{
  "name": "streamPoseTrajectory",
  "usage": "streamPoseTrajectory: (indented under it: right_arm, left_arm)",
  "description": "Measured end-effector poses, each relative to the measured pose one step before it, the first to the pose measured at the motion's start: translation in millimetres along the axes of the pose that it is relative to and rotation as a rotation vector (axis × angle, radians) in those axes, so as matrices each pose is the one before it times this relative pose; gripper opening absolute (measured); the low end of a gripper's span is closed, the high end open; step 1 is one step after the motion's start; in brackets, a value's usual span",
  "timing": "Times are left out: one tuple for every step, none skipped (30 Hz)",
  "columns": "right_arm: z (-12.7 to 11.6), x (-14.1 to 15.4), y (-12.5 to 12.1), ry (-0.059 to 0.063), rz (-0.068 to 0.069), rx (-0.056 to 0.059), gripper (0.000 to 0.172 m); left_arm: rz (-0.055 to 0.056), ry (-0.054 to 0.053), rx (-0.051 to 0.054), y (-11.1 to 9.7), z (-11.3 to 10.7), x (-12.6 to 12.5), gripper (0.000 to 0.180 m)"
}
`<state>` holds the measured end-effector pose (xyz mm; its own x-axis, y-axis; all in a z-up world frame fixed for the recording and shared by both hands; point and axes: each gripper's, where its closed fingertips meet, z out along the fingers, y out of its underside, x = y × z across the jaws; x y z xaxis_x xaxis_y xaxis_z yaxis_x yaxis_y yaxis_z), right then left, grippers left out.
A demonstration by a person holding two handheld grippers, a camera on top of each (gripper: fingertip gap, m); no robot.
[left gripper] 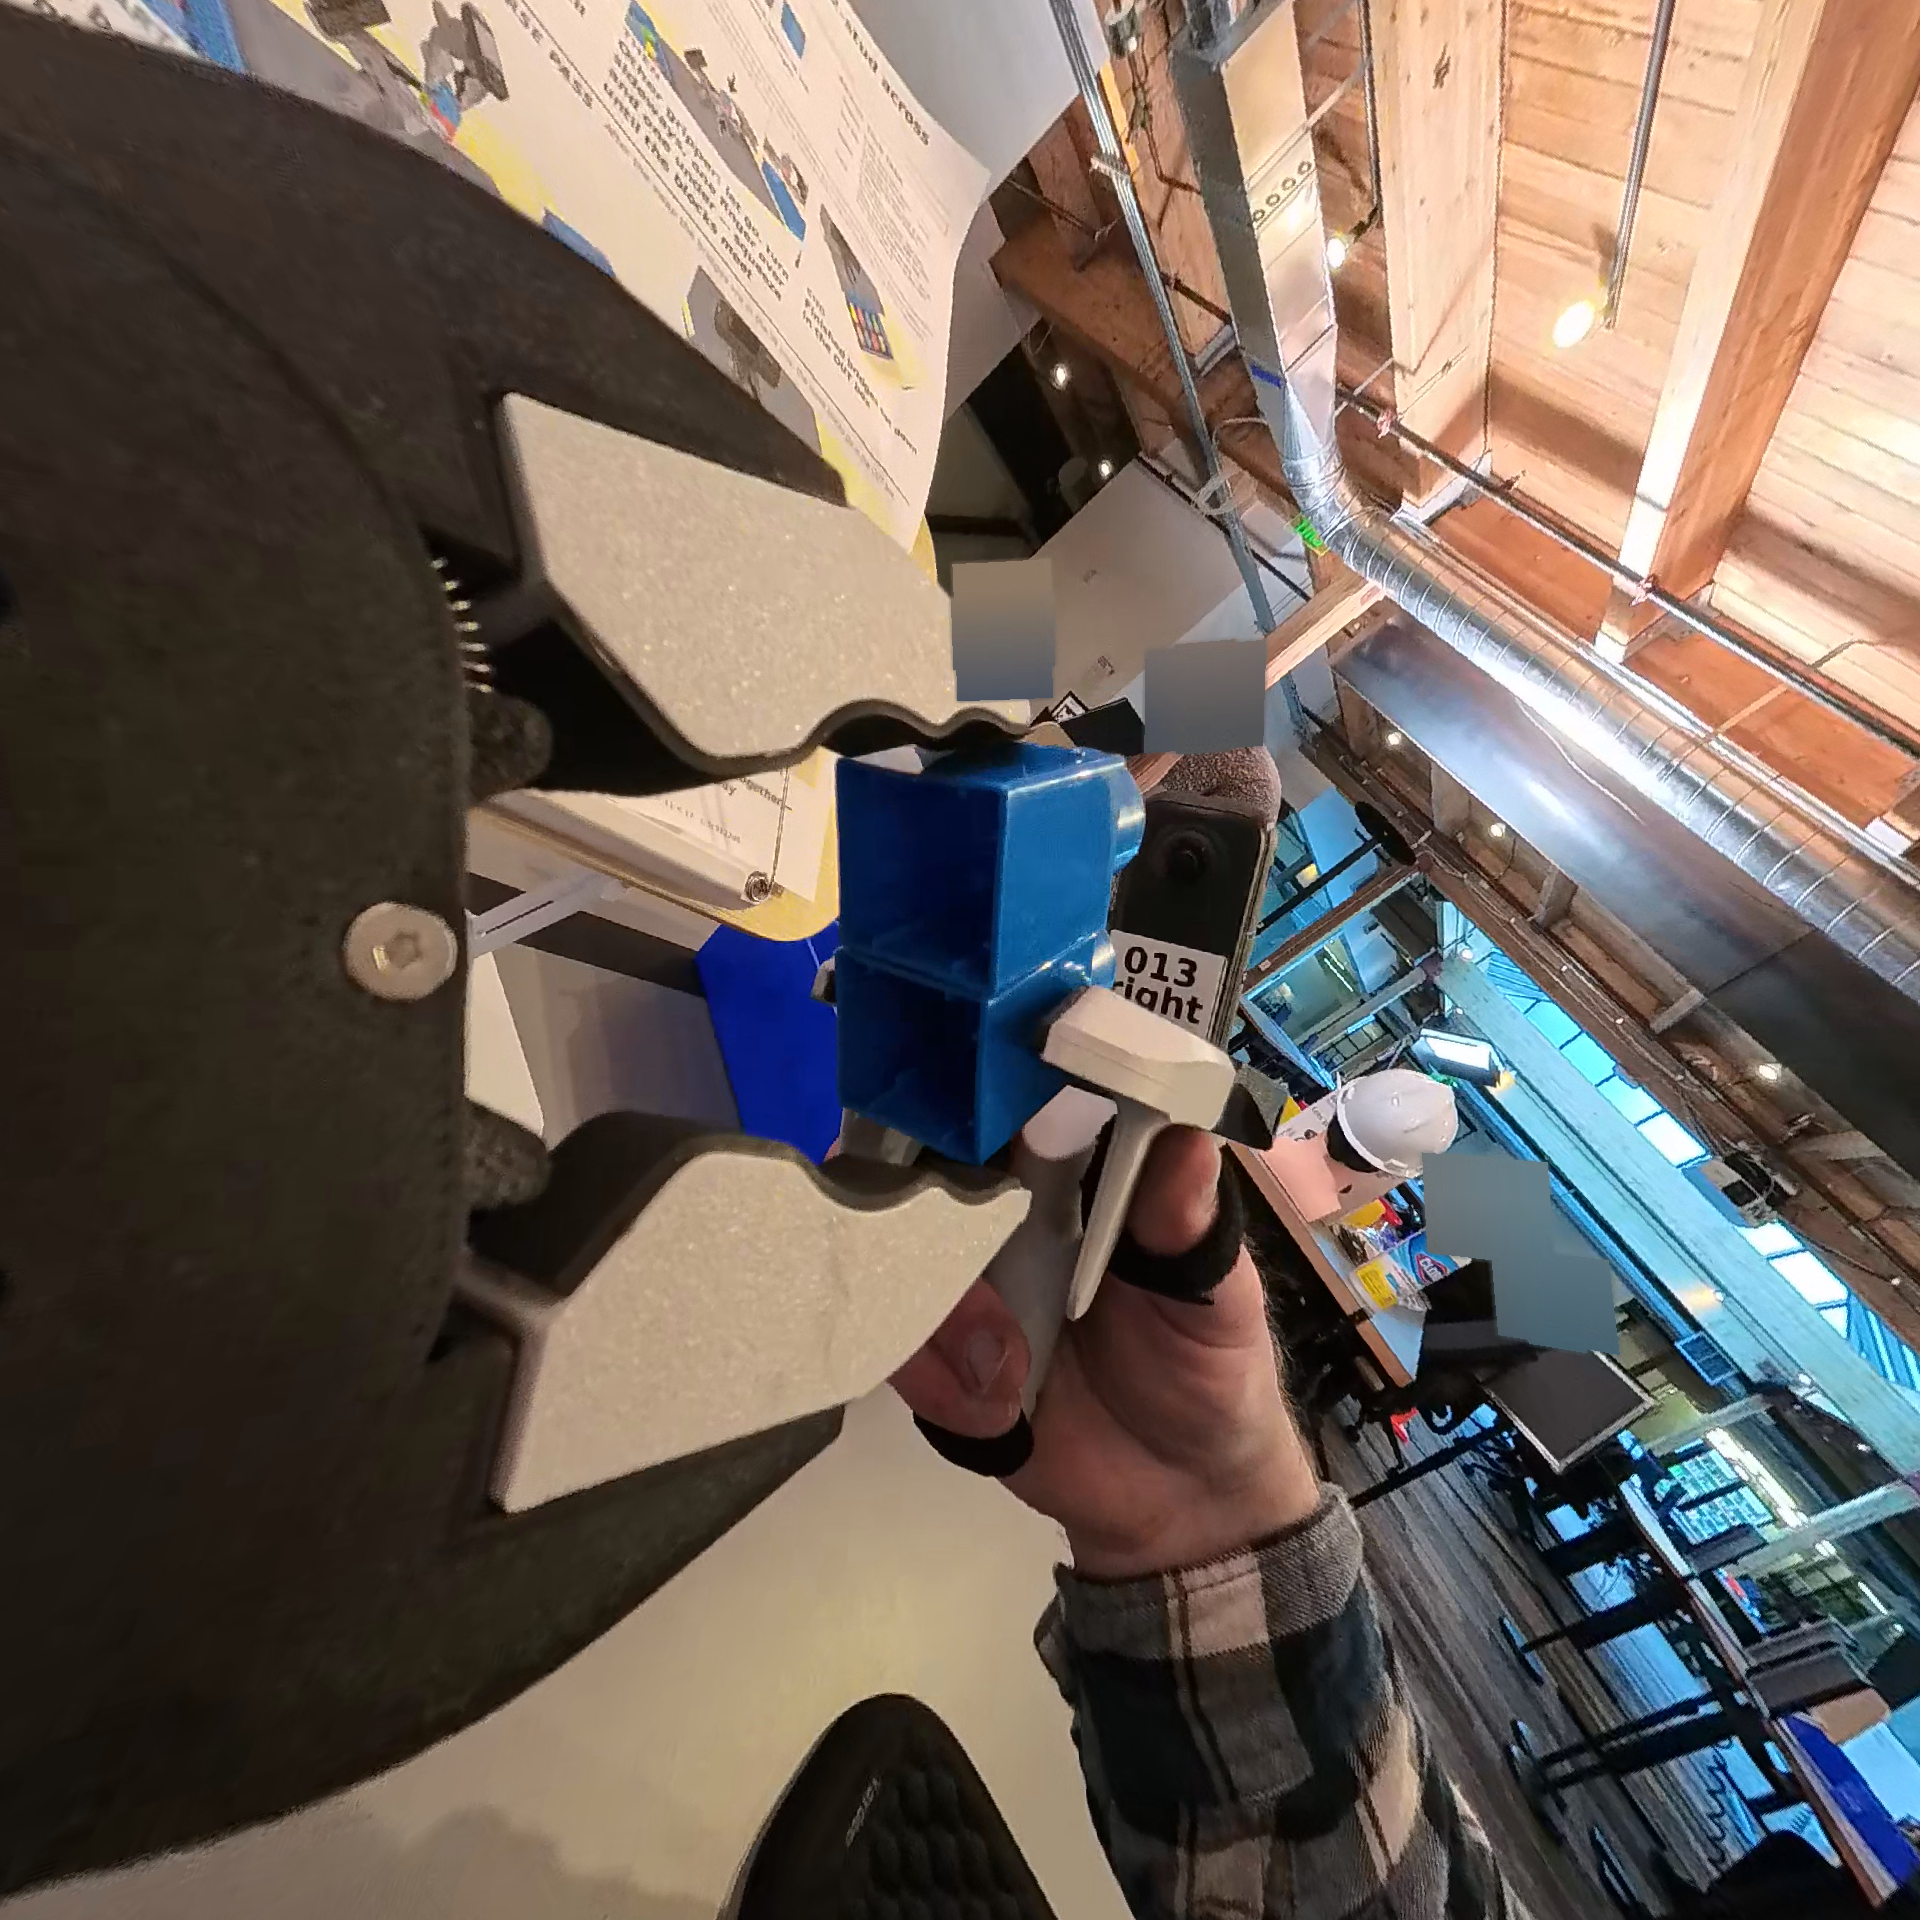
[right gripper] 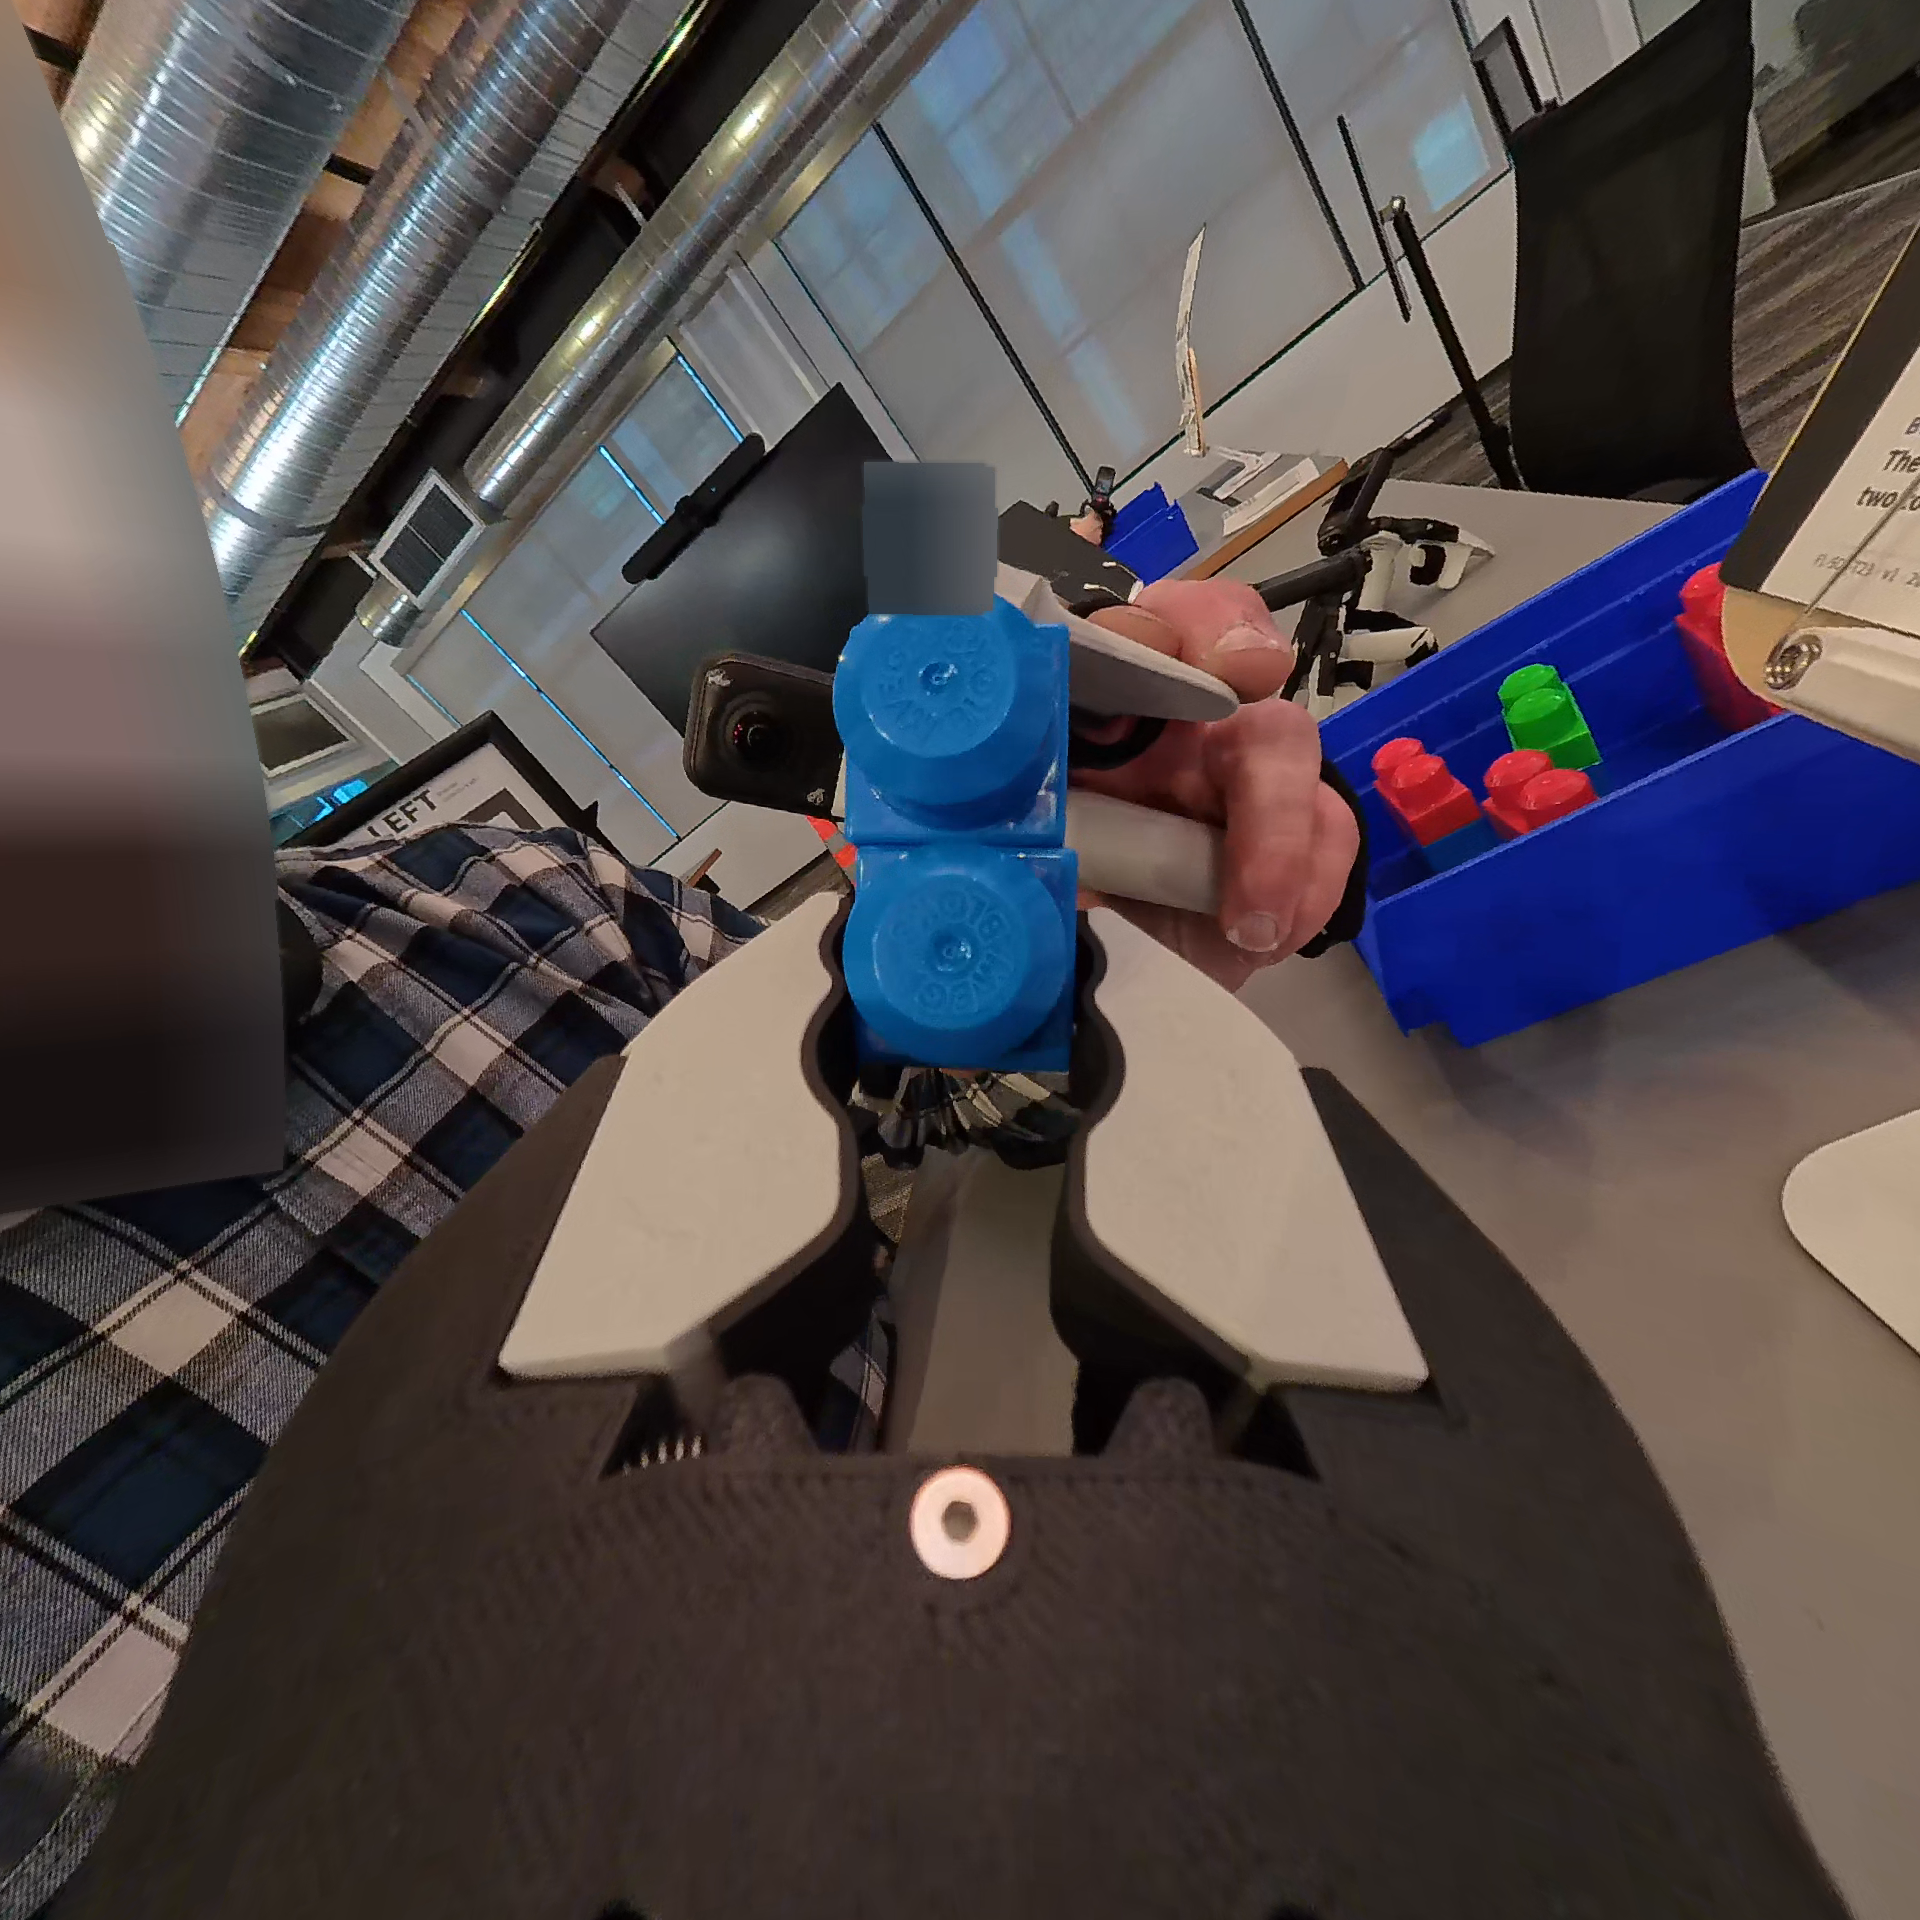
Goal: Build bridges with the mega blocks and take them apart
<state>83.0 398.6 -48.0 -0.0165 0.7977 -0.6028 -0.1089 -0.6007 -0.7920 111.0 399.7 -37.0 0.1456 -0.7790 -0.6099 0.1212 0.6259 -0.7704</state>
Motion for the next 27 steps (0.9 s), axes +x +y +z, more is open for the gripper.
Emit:
streamPoseTrajectory:
  right_arm:
    - [-0.37,0.36,0.18,-0.0003,-0.0010,-0.0008,0.039]
    - [-0.45,0.52,0.25,0.0003,-0.0004,-0.0002,0.039]
    - [-0.19,0.36,0.62,-0.0009,0.0007,-0.0020,0.039]
    - [-0.18,0.01,1.14,-0.0027,-0.0035,-0.0062,0.039]
    - [-0.32,0.30,0.67,-0.0014,-0.0020,-0.0043,0.039]
    - [-0.42,0.45,0.74,-0.0005,0.0004,-0.0041,0.039]
    - [-0.40,-0.27,0.99,-0.0045,0.0003,-0.0067,0.039]
    - [-0.35,-0.43,0.65,-0.0057,-0.0005,-0.0047,0.039]
    - [-0.30,0.17,0.50,-0.0003,0.0003,-0.0042,0.039]
    - [-0.37,0.40,0.75,0.0010,0.0005,-0.0065,0.039]
    - [-0.63,-0.36,0.86,-0.0017,-0.0029,-0.0076,0.039]
    - [-0.66,-0.46,0.60,-0.0020,-0.0037,-0.0069,0.039]
    - [-0.57,0.12,0.40,0.0018,-0.0013,-0.0040,0.039]
    - [-0.41,-0.23,0.40,-0.0004,-0.0012,-0.0046,0.039]
    - [-0.29,-0.51,0.49,-0.0019,-0.0041,-0.0044,0.039]
    - [-0.33,-0.04,0.39,0.0009,-0.0036,-0.0035,0.039]
    - [-0.20,0.23,0.53,0.0022,-0.0030,-0.0044,0.039]
    - [-0.18,0.19,0.79,0.0013,-0.0063,-0.0055,0.039]
    - [-0.59,0.70,0.76,0.0033,-0.0050,-0.0055,0.039]
    - [-0.71,1.81,2.12,0.0092,-0.0068,-0.0123,0.039]
    - [-0.70,1.49,1.19,0.0073,-0.0080,-0.0054,0.039]
    - [-0.23,0.16,0.09,-0.0020,-0.0035,0.0039,0.039]
    - [-0.05,-0.29,-0.25,-0.0066,0.0010,0.0051,0.039]
    - [-0.56,-0.16,-0.50,-0.0036,-0.0015,0.0035,0.039]
    - [-1.11,1.07,-0.62,0.0063,-0.0064,0.0026,0.039]
    - [-1.23,1.84,-0.44,0.0120,-0.0085,0.0010,0.039]
    - [-1.03,1.27,0.13,0.0089,-0.0105,-0.0017,0.039]
  left_arm:
    - [0.0027,-0.0022,-0.0001,0.31,0.07,0.15,0.075]
    - [0.0001,-0.0016,-0.0006,0.42,0.06,0.21,0.075]
    - [-0.0006,0.0008,-0.0006,0.60,0.09,0.20,0.075]
    - [-0.0012,0.0048,0.0012,0.32,-0.07,0.71,0.075]
    - [-0.0010,0.0062,0.0012,0.10,-0.14,0.81,0.075]
    - [0.0006,0.0039,-0.0032,0.59,0.05,0.48,0.075]
    - [-0.0005,0.0064,-0.0025,0.38,0.06,0.53,0.075]
    - [-0.0032,0.0089,0.0039,-0.55,-0.38,0.94,0.075]
    - [-0.0034,0.0055,0.0022,-0.31,-0.30,0.54,0.074]
    - [0.0009,0.0038,-0.0044,0.60,0.00,0.33,0.074]
    - [0.0056,0.0037,-0.0030,0.30,0.12,0.77,0.074]
    - [0.0035,0.0055,0.0030,-0.83,-0.29,0.88,0.074]
    - [-0.0010,0.0053,-0.0003,-0.36,-0.16,0.56,0.074]
    - [0.0009,0.0020,-0.0035,0.28,0.06,0.32,0.074]
    - [0.0024,0.0003,0.0009,-0.39,0.25,0.41,0.074]
    - [-0.0021,0.0005,0.0005,-0.31,0.25,0.40,0.074]
    - [-0.0003,0.0017,-0.0030,0.21,0.11,0.23,0.074]
    - [0.0022,0.0031,-0.0020,0.36,-0.07,0.45,0.074]
    - [-0.0029,0.0029,0.0018,-0.13,-0.07,0.41,0.074]
    - [-0.0130,-0.0052,0.0093,-1.14,-0.92,-1.49,0.067]
    - [-0.0170,0.0024,0.0178,-2.28,-1.93,-1.48,0.058]
    - [-0.0096,0.0093,0.0047,-0.53,-0.57,0.36,0.056]
    - [0.0091,-0.0058,-0.0017,-0.02,0.42,-0.10,0.056]
    - [-0.0008,-0.0090,0.0024,-0.55,0.63,-0.18,0.056]
    - [-0.0084,-0.0061,-0.0008,0.33,0.74,-0.42,0.056]
    - [-0.0009,-0.0085,-0.0085,1.59,0.72,-0.94,0.056]
    - [0.0039,-0.0057,-0.0088,1.66,0.44,-0.38,0.055]
